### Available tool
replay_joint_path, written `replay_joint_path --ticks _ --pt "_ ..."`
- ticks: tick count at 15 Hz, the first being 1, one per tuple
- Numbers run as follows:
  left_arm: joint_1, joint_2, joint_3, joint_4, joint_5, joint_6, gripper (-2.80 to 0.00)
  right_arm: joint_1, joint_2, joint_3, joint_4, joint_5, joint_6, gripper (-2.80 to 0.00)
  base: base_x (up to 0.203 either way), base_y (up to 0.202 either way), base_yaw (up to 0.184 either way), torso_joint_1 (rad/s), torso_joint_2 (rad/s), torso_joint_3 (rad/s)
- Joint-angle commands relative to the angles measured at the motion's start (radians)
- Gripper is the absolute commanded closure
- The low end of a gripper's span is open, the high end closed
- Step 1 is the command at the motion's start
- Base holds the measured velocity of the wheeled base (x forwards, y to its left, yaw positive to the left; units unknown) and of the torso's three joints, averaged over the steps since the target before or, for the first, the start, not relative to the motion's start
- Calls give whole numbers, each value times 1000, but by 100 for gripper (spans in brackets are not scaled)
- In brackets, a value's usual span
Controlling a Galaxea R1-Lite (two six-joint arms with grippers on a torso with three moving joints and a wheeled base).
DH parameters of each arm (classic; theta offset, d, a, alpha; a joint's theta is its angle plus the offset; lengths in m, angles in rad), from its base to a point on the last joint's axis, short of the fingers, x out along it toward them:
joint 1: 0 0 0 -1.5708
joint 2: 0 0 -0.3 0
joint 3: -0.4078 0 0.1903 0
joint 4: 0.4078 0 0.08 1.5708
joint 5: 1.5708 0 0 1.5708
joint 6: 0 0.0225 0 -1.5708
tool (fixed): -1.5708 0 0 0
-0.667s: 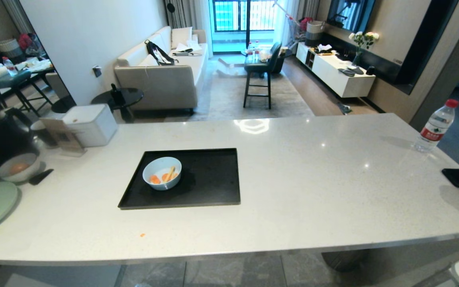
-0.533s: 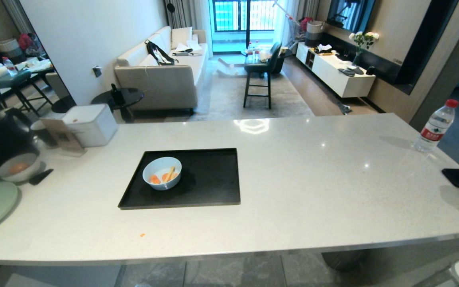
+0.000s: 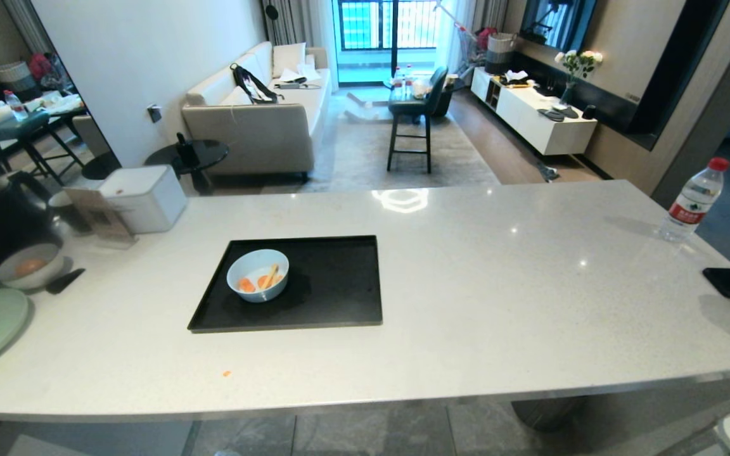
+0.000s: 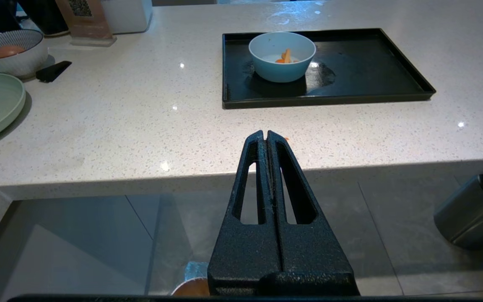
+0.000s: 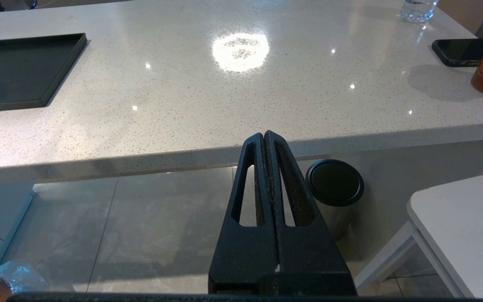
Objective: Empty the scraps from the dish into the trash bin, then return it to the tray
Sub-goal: Pick up the bowl with leftover food
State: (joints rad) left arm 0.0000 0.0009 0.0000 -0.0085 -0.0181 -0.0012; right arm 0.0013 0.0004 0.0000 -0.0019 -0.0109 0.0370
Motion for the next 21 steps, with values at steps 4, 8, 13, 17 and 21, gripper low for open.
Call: replay_joint_path --ticks 4,8,13,17,21 --pt "0 1 0 -1 0 1 0 0 0 0 0 0 0 0 0 0 0 0 0 0" --pt "0 1 0 -1 0 1 0 0 0 0 -1 0 0 0 0 0 0 0 0 0" --pt "0 1 0 -1 0 1 0 0 0 0 0 0 0 0 0 0 0 0 0 0" --pt "0 1 0 1 -2 7 0 0 0 0 0 0 0 0 18 0 1 -1 0 1" --pt "0 1 0 1 0 7 0 0 0 0 -1 0 0 0 188 0 0 7 5 1"
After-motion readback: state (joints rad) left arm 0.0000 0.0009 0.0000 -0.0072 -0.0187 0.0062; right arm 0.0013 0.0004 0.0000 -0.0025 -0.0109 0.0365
